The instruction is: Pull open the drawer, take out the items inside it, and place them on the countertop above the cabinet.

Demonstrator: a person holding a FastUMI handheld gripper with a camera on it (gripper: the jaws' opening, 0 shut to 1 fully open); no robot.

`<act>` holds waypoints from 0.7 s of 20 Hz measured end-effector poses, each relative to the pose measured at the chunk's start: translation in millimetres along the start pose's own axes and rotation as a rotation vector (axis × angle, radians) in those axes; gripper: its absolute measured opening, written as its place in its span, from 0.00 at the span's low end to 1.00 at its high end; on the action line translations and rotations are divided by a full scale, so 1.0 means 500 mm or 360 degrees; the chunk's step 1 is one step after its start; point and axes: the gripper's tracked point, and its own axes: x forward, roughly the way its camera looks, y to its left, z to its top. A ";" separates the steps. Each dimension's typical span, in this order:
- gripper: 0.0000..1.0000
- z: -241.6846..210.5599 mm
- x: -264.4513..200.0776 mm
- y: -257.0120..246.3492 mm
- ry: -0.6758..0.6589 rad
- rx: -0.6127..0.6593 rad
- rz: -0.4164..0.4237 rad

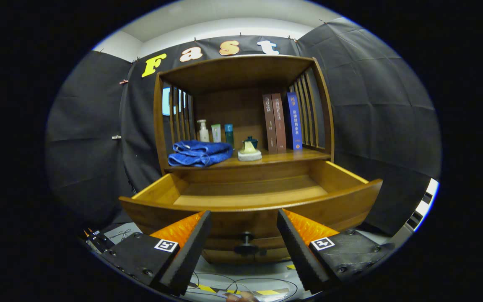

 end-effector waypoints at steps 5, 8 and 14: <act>0.99 -0.074 0.034 -0.009 0.0069 -0.0048 -0.0044; 0.99 -0.078 0.045 -0.008 0.0087 -0.0012 -0.0052; 0.99 -0.074 0.051 -0.008 0.0093 0.0007 -0.0075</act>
